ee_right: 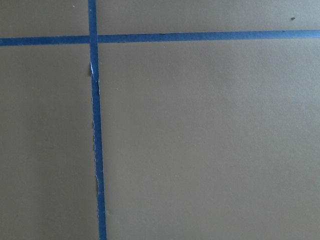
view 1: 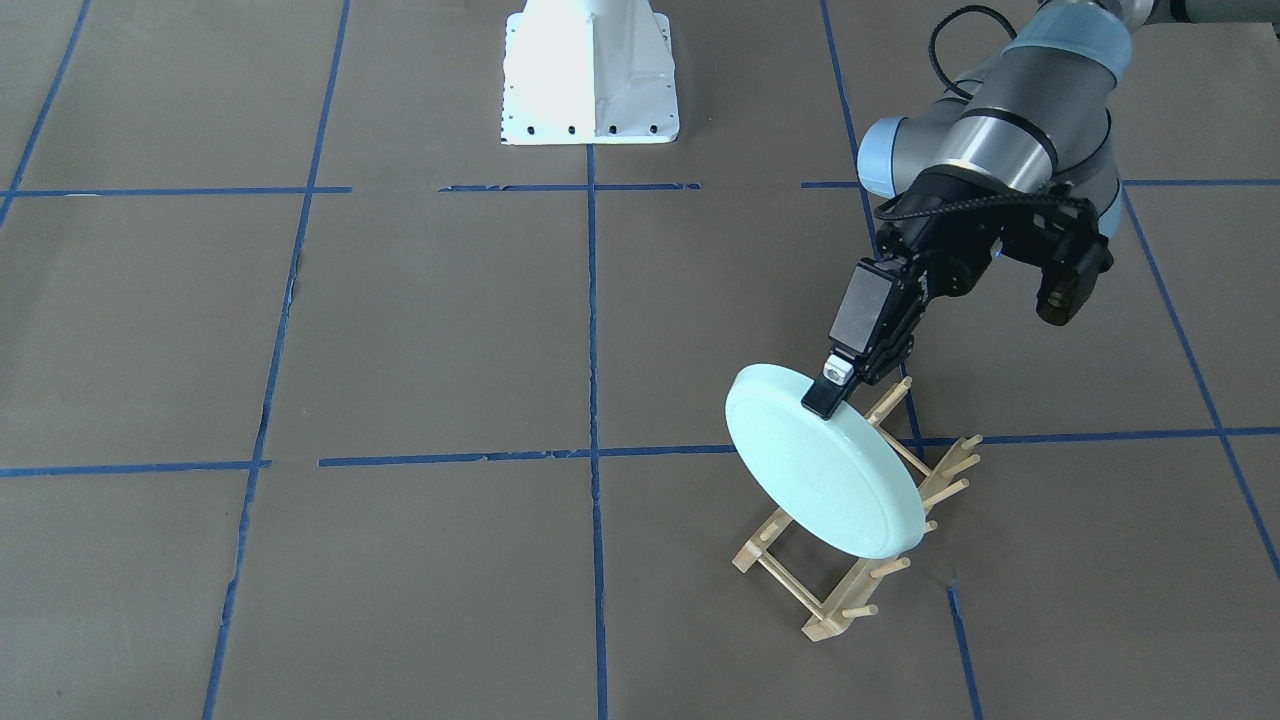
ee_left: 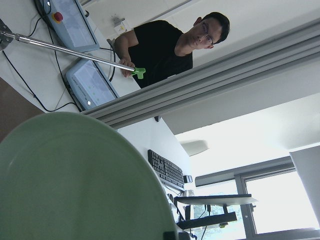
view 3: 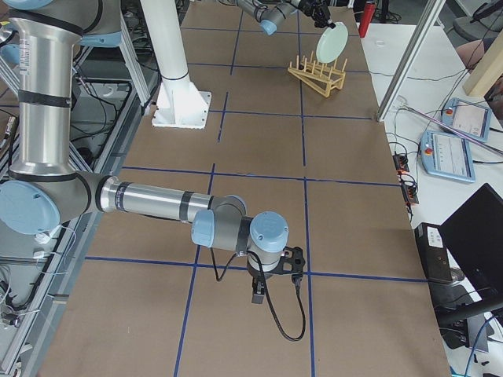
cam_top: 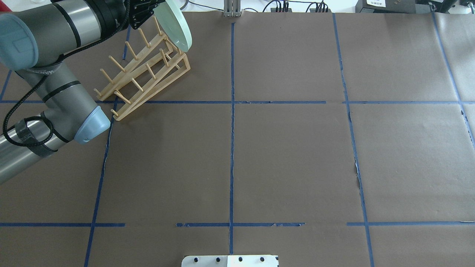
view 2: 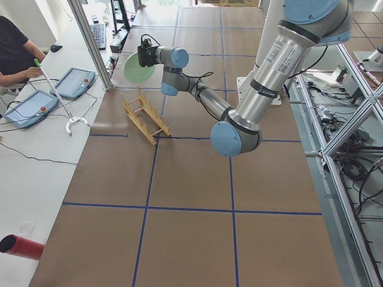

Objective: Place plate on rack
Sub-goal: 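Lift the plate upright with the left gripper above the rack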

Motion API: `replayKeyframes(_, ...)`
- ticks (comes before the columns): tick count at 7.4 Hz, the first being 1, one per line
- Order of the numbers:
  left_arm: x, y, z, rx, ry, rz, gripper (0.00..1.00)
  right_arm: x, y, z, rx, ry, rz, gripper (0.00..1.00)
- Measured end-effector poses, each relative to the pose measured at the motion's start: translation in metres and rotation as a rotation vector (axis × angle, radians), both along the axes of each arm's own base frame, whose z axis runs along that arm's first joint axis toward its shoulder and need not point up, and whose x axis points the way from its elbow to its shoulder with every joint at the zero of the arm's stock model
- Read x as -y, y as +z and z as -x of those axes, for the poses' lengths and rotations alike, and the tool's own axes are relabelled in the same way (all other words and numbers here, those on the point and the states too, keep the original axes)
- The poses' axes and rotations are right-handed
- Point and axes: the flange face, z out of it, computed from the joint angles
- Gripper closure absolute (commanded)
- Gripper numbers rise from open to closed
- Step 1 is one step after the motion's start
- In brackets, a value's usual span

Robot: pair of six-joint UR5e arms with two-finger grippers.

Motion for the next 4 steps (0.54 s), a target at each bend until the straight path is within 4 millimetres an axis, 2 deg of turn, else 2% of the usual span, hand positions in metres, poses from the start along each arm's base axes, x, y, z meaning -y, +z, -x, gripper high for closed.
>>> replayKeyframes(4,0.007,0.037,0.013,0.004,-0.035,0.012,1.0,0.0,0.0,0.0,0.0,0.0,0.0,0.0)
